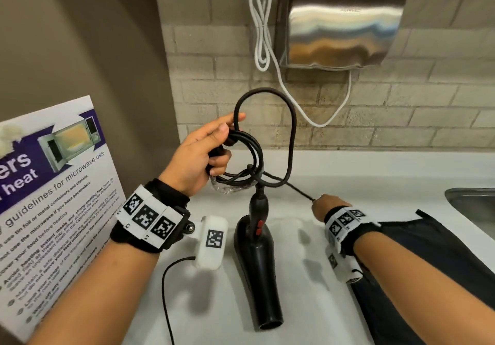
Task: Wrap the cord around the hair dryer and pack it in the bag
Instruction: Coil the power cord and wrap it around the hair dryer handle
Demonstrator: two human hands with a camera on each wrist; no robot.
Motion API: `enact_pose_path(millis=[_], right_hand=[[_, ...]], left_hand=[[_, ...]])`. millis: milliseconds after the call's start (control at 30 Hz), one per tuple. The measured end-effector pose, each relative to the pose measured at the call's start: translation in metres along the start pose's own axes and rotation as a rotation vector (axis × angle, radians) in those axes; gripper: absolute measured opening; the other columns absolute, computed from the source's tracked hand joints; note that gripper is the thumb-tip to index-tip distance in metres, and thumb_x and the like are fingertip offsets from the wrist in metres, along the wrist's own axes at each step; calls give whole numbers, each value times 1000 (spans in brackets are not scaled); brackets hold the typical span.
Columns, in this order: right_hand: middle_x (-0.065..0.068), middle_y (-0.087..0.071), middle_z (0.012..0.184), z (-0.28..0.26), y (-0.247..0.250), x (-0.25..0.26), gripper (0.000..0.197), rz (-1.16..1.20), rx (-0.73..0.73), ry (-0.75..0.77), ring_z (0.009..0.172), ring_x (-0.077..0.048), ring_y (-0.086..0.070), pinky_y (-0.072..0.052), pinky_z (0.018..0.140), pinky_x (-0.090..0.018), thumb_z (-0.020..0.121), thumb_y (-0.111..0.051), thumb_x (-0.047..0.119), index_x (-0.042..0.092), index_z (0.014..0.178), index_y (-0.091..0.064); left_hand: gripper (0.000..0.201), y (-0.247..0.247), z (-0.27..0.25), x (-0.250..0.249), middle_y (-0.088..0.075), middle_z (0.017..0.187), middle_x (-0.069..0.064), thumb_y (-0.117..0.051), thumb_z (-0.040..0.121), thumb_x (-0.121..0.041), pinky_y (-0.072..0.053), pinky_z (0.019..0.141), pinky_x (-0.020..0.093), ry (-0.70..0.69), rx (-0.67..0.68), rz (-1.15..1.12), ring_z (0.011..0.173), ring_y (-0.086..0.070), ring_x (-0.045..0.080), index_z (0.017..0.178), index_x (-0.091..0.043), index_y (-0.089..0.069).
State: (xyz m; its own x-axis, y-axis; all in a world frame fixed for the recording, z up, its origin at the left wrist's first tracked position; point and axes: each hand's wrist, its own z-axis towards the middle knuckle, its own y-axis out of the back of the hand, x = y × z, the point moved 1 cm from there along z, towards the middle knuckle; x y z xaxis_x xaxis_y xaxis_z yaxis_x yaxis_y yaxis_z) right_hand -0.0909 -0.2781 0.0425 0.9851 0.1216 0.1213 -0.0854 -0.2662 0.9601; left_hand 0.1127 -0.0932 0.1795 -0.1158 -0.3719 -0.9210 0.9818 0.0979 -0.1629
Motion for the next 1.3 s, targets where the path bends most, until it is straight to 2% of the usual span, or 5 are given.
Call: enact_pose_path(millis=[367,500,733,1000,1300], right_hand=[[-14,-59,124,-9,-34,43,47,163,60,216,114,-29,-55,-43,93,-33,93,-44,39,15,133,-38],[-17,-51,131,-30,11,68,51,585,-82,655,115,-30,-52,-40,96,-33,92,-47,15,24,140,-29],[21,-38,121,-95,75,90,53,735,63,1211,106,28,-40,-29,89,4,87,-47,-6,19,129,-27],[23,-66,75,-88,81,90,41,574,153,1175,74,13,-59,-43,71,-5,85,-46,-16,24,86,-58],[-1,-58,77,-28,66,56,17,692,-372,641,74,-21,-51,-45,71,-32,90,-44,4,14,84,-57]], left_hand=[[26,-8,-5,-14,-57,63,-23,-41,90,-25,-15,38,16,17,-11,47,41,-22,2,109,-25,-59],[26,-13,-7,-11,-57,64,-24,-40,92,-23,-17,36,13,36,4,64,42,-21,2,109,-27,-59],[27,-17,-4,-7,-59,60,-14,-34,97,-19,-14,37,17,66,19,77,36,-28,-1,110,-27,-57],[26,-19,-5,-6,-48,53,-19,-36,97,-19,-16,34,14,68,6,128,40,-20,3,108,-25,-59],[25,-21,-11,-6,-51,52,-17,-37,97,-20,-14,34,15,151,-6,146,40,-17,3,102,-24,-61]])
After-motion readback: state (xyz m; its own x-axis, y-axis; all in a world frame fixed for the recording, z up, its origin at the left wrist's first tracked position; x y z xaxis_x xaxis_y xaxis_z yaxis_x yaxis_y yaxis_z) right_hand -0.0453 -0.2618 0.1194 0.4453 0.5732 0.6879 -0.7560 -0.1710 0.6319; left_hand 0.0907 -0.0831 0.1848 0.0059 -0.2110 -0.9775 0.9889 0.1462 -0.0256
